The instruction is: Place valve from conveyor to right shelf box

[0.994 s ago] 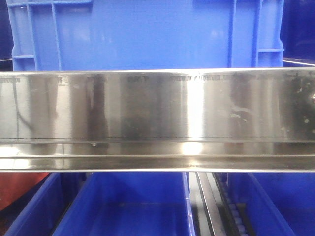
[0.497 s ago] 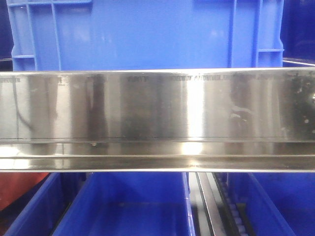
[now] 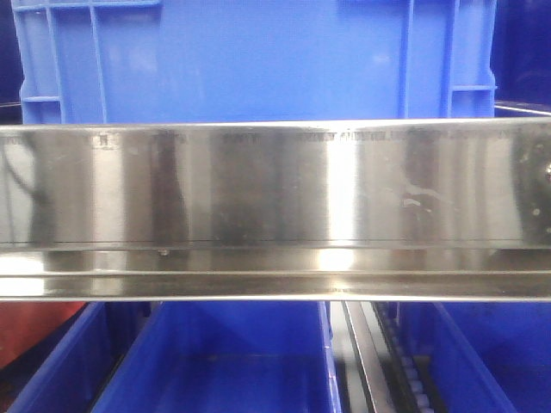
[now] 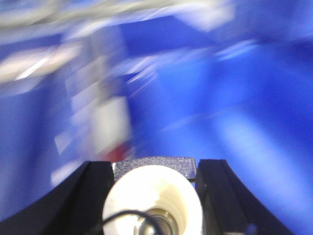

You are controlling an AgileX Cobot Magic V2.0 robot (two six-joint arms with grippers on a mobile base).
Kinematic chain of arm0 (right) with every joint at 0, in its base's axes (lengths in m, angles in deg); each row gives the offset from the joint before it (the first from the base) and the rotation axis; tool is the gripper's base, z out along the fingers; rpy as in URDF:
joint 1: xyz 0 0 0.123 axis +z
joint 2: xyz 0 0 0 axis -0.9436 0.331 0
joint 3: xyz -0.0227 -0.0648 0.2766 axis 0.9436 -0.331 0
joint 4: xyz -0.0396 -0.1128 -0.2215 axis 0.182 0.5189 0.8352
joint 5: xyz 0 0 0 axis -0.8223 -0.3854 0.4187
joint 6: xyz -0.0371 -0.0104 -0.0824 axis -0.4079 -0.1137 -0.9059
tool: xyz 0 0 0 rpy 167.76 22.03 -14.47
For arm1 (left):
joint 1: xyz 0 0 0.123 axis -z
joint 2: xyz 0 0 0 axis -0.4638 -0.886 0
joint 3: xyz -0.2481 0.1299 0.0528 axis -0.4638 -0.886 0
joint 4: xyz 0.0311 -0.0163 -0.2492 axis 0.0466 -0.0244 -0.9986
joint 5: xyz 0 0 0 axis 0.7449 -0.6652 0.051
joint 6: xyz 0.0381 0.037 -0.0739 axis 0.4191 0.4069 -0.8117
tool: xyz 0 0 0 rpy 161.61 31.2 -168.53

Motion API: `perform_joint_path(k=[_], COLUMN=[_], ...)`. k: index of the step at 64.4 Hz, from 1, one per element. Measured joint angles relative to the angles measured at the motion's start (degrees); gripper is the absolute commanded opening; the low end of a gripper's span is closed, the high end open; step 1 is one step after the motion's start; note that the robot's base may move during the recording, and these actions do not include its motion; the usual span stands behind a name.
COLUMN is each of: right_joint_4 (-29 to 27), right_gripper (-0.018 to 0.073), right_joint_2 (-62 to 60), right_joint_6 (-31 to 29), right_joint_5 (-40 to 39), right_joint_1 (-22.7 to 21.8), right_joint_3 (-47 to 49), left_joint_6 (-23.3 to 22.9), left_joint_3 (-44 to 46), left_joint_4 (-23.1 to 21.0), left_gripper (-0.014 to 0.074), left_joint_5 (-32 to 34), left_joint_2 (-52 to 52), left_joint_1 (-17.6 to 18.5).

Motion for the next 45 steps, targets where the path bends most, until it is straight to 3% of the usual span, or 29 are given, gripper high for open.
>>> perform_joint_path(k=[12,21,45], right_joint_4=[-0.1,-0.2,-0.4], right_gripper=[-0.0154,-0.0154,-0.0154], right_joint_2=[9.7,16.7,31.6], right_joint_6=[0.0,0.0,0.0], right_joint_5=[0.0,-0.1,1.0], right_joint_1=[6.6,10.3,12.1], right_joint_3=[8.4,12.0,12.7], left_joint_6=[0.0,0.0,0.0], left_joint_3=[9.6,12.9,13.2], left_joint_4=[-0.4,-0.6,-0.1], left_gripper=[-0.0111,-0.0111,-0.0111], left_joint_5=[0.0,0.0,-0.7], left_joint_2=[-10.4,-17.5,-31.1], left_joint_1=[8.9,12.9,14.1])
